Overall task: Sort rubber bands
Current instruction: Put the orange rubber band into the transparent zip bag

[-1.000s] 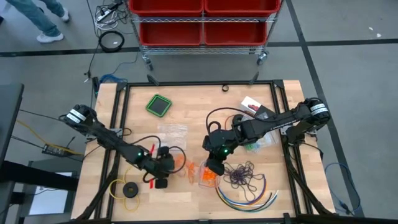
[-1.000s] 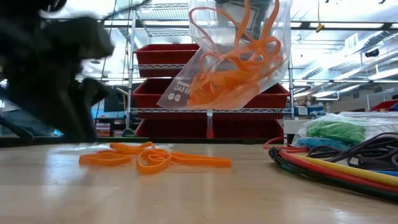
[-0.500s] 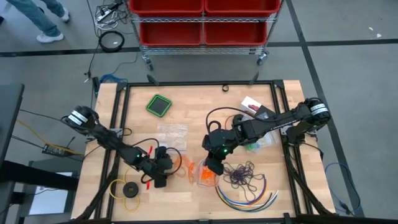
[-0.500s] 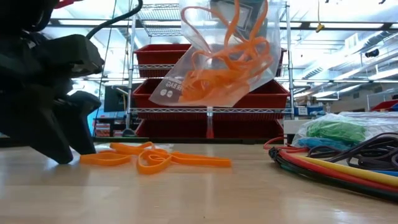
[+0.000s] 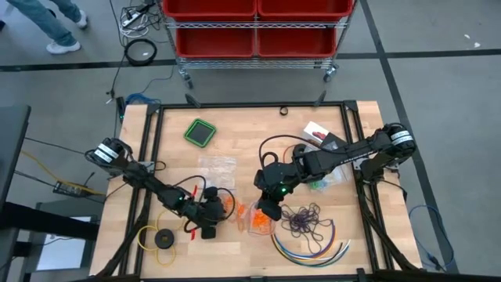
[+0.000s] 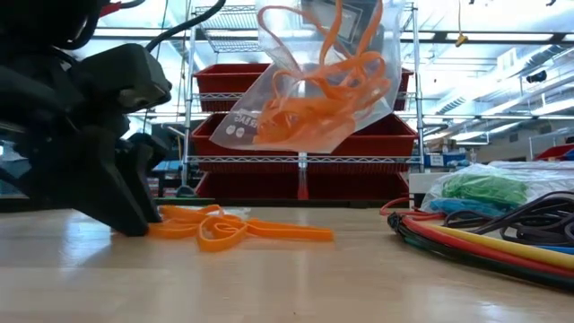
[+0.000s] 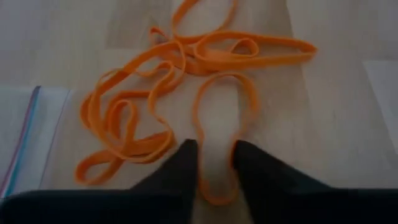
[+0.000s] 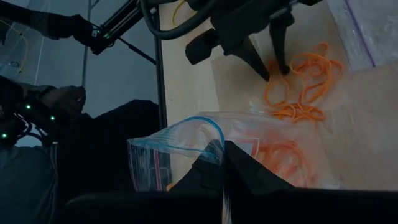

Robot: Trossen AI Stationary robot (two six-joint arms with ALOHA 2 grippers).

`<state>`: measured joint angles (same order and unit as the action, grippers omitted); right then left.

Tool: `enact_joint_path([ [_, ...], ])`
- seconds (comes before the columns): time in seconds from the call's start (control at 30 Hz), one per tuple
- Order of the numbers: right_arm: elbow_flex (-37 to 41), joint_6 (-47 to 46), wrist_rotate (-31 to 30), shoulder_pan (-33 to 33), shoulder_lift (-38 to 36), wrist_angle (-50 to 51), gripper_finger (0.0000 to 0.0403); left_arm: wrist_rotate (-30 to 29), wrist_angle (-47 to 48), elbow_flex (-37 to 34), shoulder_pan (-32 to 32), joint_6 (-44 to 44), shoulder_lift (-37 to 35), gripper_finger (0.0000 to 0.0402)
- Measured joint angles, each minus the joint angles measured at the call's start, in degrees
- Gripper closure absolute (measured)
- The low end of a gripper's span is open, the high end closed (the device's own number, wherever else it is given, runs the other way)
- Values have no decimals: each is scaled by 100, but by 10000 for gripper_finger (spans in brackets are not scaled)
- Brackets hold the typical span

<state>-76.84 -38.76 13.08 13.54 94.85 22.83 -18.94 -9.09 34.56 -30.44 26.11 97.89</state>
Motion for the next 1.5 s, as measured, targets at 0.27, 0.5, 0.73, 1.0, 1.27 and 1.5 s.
enact_joint_path([
  [0.27,0,-2,11,13,0,-4,401,435,47,270,-151,-381,-103,392],
  [0.5,0,-4,12,15,2,-2,402,620,1170,1317,-313,-1053,-603,399],
  [0.73,0,-181,0,22,2,-2,402,-47,2201,2889,-389,-2201,-620,400],
  [1.0,0,-221,-22,22,2,-1,401,-525,2232,3915,-316,-3365,-614,401],
  [1.27,0,-216,-153,14,2,-4,401,-516,2020,3981,-15,-3491,-483,401],
  [1.5,0,-220,-181,-52,4,-60,401,-509,2024,4202,143,-3280,156,401],
])
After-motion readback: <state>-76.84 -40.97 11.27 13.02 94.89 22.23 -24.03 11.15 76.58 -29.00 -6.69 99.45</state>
